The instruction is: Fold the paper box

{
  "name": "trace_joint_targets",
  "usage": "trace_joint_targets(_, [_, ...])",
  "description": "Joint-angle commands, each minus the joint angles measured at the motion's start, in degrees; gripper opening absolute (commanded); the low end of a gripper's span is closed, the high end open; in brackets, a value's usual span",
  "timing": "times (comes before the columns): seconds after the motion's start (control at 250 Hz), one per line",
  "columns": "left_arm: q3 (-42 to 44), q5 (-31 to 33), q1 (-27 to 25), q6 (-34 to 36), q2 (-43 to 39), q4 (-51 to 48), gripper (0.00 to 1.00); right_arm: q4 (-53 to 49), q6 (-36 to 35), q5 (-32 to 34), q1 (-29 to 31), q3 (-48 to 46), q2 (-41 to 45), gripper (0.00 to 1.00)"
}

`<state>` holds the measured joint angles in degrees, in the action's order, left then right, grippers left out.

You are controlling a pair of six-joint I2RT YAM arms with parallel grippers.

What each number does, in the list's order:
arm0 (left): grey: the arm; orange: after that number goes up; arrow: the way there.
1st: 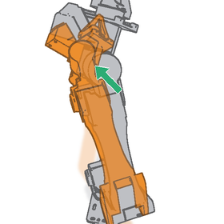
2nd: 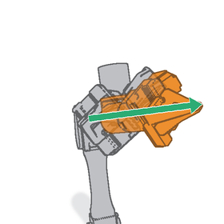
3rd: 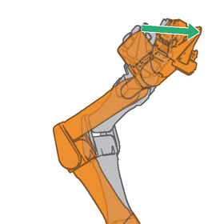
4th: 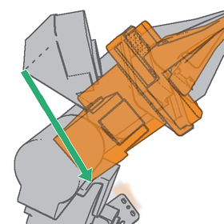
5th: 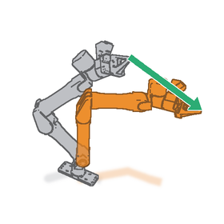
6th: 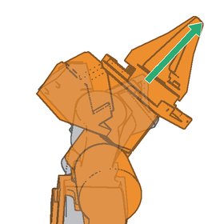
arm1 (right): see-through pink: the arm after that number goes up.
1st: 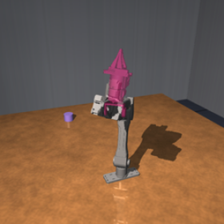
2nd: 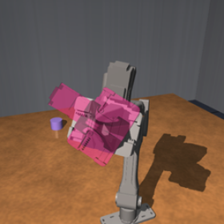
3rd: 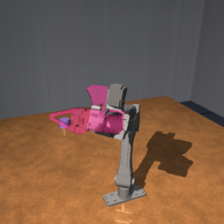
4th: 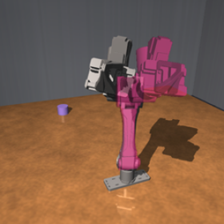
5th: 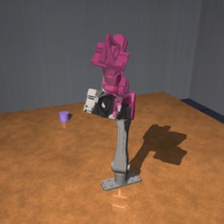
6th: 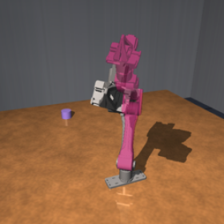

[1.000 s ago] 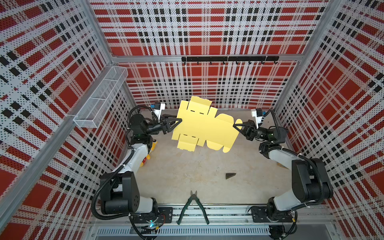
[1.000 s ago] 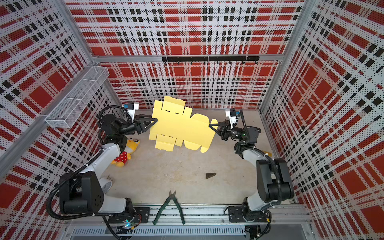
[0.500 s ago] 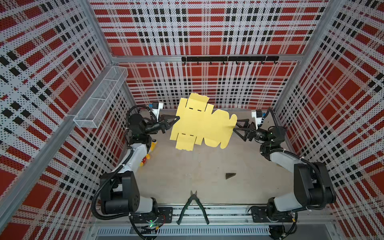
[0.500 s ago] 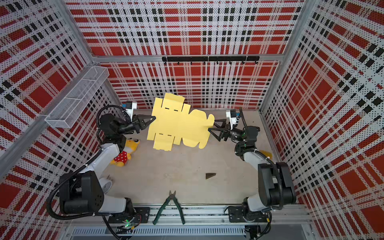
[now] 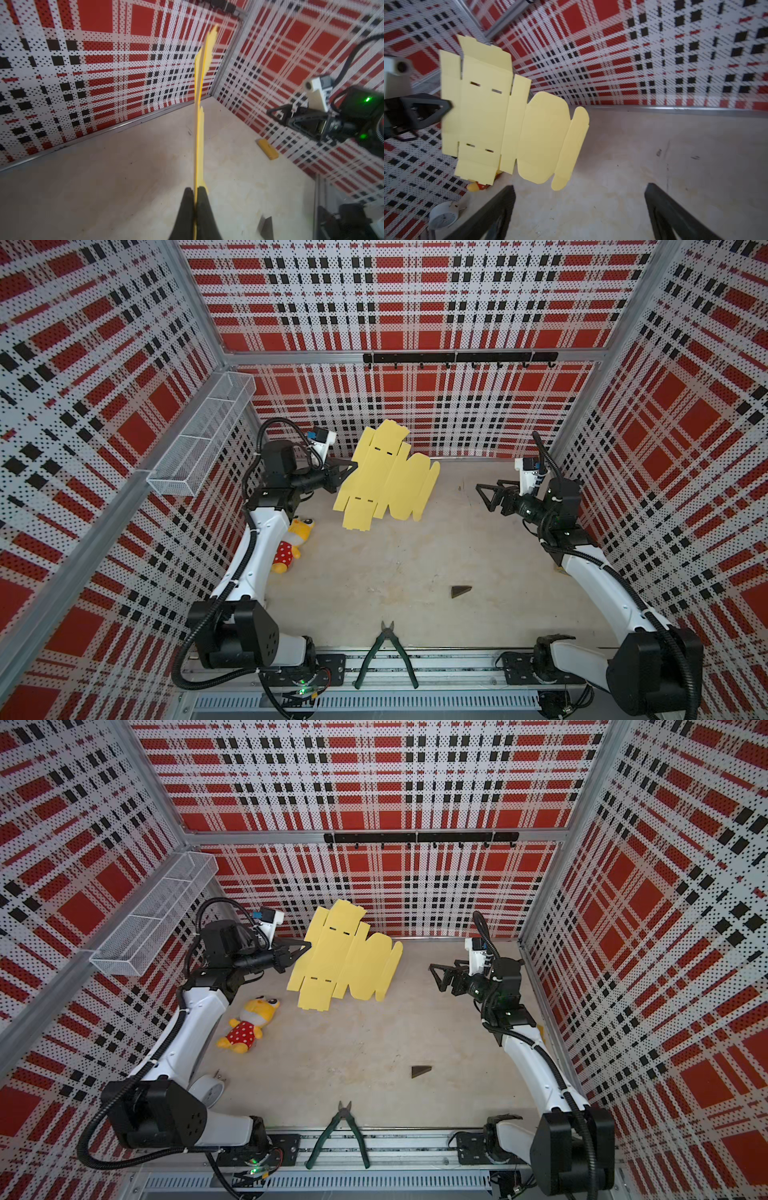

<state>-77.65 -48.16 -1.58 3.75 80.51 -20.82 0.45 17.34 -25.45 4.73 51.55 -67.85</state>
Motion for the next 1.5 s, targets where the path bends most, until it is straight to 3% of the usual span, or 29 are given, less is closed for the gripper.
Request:
trace_joint_targets(0.0, [0.12, 7.53, -2.17, 11.77, -0.50, -16.71, 0.00, -15.20, 0.57, 20.90, -0.31, 3.57, 2.11, 1.00])
trace_joint_targets(0.16, [-1.85, 9.80, -4.02, 15.90, 0.61, -20.27, 0.00, -24.54, 3.77, 29.94, -0.31, 5.24, 3.02, 1.00])
trace_joint_targets(0.408, [-6.31, 14.21, -5.81, 24.98, 1.07, -31.17, 0.00, -19.82, 7.80, 19.27, 0.11, 3.09, 6.45, 1.00])
trace_joint_targets(0.524, [-4.76, 18.69, -7.82, 27.82, 2.57, -30.38, 0.00, -18.56, 6.75, 29.81, 9.33, 3.35, 5.79, 1.00])
trace_joint_targets(0.584, [-4.66, 21.88, -9.44, 28.47, 4.23, -29.63, 0.00, -15.85, 6.32, 31.25, 14.00, 3.31, 4.03, 1.00])
trace_joint_targets(0.744, [-5.86, 30.77, -13.82, 30.96, 8.20, -28.42, 0.00, -9.16, 9.49, 26.69, 21.90, 4.72, -5.06, 1.00])
trace_joint_targets(0.876, [-4.13, 33.28, -15.37, 30.95, 9.17, -26.34, 0.00, -5.63, 8.56, 27.52, 27.29, 5.47, -10.32, 1.00])
trace_joint_targets(1.048, [2.64, 36.66, -18.92, 29.56, 9.01, -20.23, 0.00, 3.63, 10.94, 21.15, 28.85, 2.27, -13.88, 1.00])
trace_joint_targets(1.497, [13.97, 49.10, -23.87, 36.08, 6.99, -8.28, 0.00, 10.16, 10.48, 10.55, 30.25, 2.82, -22.33, 0.89])
